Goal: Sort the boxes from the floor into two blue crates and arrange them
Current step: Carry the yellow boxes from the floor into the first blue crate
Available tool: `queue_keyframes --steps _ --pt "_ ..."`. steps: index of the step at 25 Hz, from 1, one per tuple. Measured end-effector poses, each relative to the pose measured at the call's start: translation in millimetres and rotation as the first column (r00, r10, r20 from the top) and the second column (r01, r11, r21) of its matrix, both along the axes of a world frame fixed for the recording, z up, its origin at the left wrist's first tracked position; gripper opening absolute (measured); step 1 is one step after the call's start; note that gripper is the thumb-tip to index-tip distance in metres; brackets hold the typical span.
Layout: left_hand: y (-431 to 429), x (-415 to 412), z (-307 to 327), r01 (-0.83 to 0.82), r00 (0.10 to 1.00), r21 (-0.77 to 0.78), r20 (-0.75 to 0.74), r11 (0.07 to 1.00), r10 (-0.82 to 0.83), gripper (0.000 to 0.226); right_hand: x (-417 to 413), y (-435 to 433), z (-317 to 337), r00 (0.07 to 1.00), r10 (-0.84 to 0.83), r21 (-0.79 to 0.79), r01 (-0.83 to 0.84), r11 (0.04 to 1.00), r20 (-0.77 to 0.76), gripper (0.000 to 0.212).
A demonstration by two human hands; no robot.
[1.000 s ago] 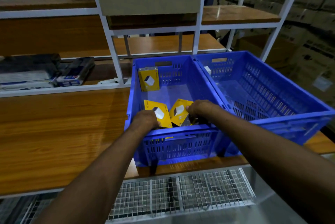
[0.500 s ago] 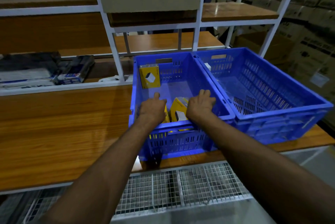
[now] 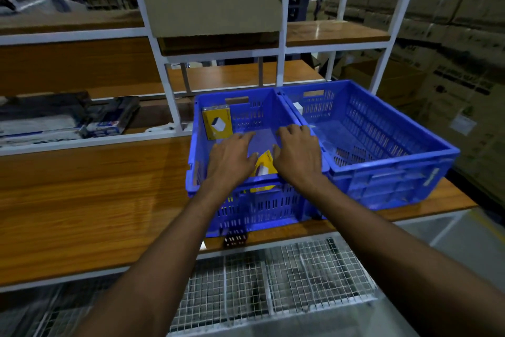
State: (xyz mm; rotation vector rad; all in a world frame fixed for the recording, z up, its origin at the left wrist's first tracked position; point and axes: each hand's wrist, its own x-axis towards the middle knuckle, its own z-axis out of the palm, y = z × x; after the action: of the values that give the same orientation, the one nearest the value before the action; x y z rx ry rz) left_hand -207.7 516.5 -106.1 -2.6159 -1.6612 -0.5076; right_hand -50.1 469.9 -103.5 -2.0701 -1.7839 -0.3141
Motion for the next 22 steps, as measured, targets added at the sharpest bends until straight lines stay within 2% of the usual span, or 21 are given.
queue_keyframes --steps 3,6,8,16,22 --pt "-47 14 6 0.001 0.996 0.169 0.087 0.986 -0.016 0.059 13 -45 -1 0.998 0.064 0.197 -0.066 0.978 0.017 0.027" --pt "-103 27 9 0.008 0.987 0.348 0.147 0.937 -0.063 0.056 30 -101 -3 0.996 0.091 0.273 -0.089 0.958 0.008 0.029" --pt "-135 35 6 0.003 0.983 0.401 0.167 0.916 -0.077 0.055 42 -136 -7 0.995 0.099 0.289 -0.093 0.953 -0.003 0.031" --pt "-265 68 -8 0.078 0.961 0.382 0.218 0.921 -0.172 0.054 85 -279 -21 0.993 0.08 0.231 -0.059 0.971 -0.082 0.035" --pt "-363 86 -8 0.281 0.87 0.388 0.284 0.878 -0.404 0.047 88 -414 -17 0.989 -0.058 0.255 0.091 0.963 -0.136 0.042"
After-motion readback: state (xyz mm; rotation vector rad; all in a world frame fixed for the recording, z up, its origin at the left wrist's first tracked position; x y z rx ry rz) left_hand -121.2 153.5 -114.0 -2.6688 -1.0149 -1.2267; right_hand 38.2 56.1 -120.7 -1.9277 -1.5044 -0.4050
